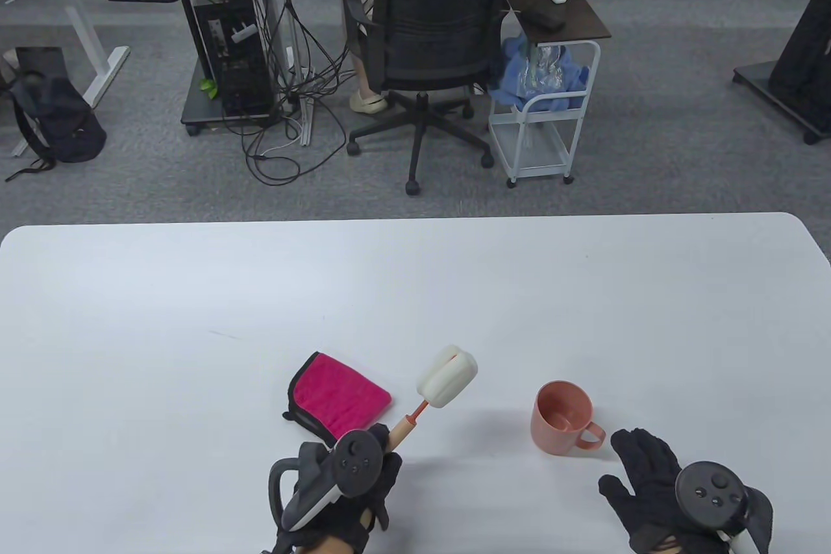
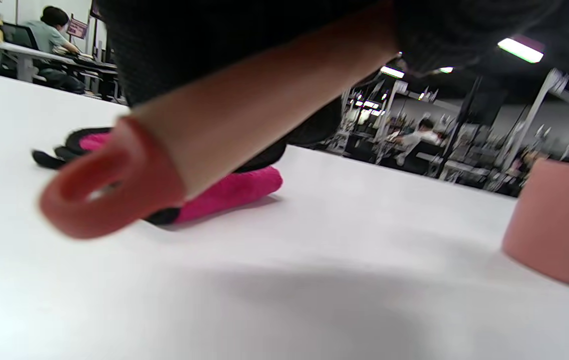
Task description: Brush the water cup with the cup brush
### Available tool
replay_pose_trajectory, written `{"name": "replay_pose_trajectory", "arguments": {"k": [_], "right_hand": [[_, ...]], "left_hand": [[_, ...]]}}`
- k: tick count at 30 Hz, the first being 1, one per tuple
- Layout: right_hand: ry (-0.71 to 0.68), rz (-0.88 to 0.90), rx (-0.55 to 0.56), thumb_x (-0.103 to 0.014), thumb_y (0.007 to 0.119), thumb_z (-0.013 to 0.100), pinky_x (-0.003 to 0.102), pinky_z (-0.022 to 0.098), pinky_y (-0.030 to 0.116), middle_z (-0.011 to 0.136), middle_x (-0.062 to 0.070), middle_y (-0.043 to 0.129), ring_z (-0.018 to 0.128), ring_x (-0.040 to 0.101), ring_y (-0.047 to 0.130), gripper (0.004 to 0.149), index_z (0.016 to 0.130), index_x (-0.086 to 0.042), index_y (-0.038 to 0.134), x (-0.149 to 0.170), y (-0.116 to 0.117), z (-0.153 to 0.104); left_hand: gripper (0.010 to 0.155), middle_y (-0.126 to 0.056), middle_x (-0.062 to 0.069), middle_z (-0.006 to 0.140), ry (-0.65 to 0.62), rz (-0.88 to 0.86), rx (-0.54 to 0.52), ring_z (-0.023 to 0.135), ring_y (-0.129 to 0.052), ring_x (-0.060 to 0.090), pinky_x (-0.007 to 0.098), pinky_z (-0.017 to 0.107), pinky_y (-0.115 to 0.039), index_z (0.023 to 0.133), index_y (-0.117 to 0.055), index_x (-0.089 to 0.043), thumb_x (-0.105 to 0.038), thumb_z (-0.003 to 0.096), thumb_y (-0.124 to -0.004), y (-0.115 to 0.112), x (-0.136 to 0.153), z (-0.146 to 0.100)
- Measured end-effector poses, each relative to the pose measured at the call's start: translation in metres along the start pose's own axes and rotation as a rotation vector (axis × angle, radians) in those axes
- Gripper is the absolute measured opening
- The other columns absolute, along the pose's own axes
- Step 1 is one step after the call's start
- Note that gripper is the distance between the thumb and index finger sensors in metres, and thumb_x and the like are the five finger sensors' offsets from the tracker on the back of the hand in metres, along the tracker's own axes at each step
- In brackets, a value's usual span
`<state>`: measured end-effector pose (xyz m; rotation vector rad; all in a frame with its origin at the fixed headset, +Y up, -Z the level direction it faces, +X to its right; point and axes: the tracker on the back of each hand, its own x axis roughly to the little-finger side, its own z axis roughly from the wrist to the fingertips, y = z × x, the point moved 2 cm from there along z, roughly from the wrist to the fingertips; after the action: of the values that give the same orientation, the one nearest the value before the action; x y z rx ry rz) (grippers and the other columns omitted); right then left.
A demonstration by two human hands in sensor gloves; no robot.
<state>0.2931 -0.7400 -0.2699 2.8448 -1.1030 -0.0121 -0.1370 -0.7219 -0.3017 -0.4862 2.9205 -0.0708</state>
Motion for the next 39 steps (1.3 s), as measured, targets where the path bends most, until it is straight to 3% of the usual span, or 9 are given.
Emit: {"name": "replay_pose_trajectory", "arguments": {"k": [3, 8, 14, 21, 29, 39], "right_hand": [[0.029, -0.040, -0.018, -0.057, 0.068, 0.047, 0.064, 0.075, 0.022, 0.116, 0.014, 0.024, 0.109, 0.044, 0.019, 0.073, 0.109, -0.034, 0.036, 0.000, 0.003, 0.002], [0.070, -0.073, -0.029, -0.057, 0.068, 0.048, 0.065, 0.076, 0.020, 0.117, 0.014, 0.021, 0.109, 0.044, 0.016, 0.074, 0.109, -0.033, 0.033, 0.002, 0.005, 0.003], [0.083, -0.145, -0.020, -0.055, 0.070, 0.051, 0.067, 0.075, 0.018, 0.118, 0.015, 0.023, 0.110, 0.046, 0.018, 0.077, 0.110, -0.030, 0.028, -0.007, -0.006, 0.015], [0.168, -0.324, -0.095, -0.058, 0.071, 0.050, 0.067, 0.075, 0.018, 0.118, 0.015, 0.021, 0.110, 0.046, 0.016, 0.081, 0.111, -0.029, 0.026, -0.023, -0.014, 0.047], [0.272, -0.468, -0.216, -0.058, 0.074, 0.049, 0.067, 0.075, 0.016, 0.118, 0.014, 0.021, 0.110, 0.046, 0.013, 0.082, 0.111, -0.029, 0.029, -0.017, -0.004, 0.076], [0.222, -0.366, -0.230, -0.054, 0.072, 0.051, 0.067, 0.075, 0.016, 0.119, 0.015, 0.023, 0.110, 0.046, 0.013, 0.066, 0.106, -0.028, 0.045, -0.014, 0.017, 0.085]], "left_hand": [[0.056, -0.087, 0.000, 0.072, -0.051, -0.183, 0.008, 0.056, -0.104, 0.028, 0.050, 0.050, -0.087, 0.094, -0.061, -0.020, -0.050, 0.0465, -0.068, -0.001, 0.003, -0.005], [0.056, -0.087, -0.002, 0.068, -0.073, -0.189, -0.025, 0.038, -0.102, 0.017, 0.042, 0.040, -0.089, 0.094, -0.061, -0.021, -0.052, 0.0466, -0.066, 0.002, 0.003, -0.006], [0.057, -0.087, -0.002, 0.070, -0.098, -0.184, -0.003, 0.038, -0.102, 0.018, 0.042, 0.041, -0.088, 0.094, -0.061, -0.021, -0.051, 0.0463, -0.068, -0.001, -0.002, -0.006], [0.057, -0.088, -0.001, 0.070, -0.110, -0.217, 0.005, 0.039, -0.102, 0.019, 0.043, 0.041, -0.088, 0.094, -0.062, -0.020, -0.050, 0.0462, -0.069, -0.001, 0.001, -0.006], [0.057, -0.088, 0.000, 0.070, -0.106, -0.231, 0.039, 0.038, -0.102, 0.019, 0.043, 0.041, -0.088, 0.094, -0.062, -0.020, -0.050, 0.0462, -0.069, -0.003, 0.000, -0.005], [0.057, -0.088, 0.000, 0.070, -0.101, -0.235, 0.054, 0.038, -0.102, 0.019, 0.043, 0.041, -0.088, 0.094, -0.063, -0.020, -0.049, 0.0463, -0.069, -0.003, 0.001, -0.005]]}}
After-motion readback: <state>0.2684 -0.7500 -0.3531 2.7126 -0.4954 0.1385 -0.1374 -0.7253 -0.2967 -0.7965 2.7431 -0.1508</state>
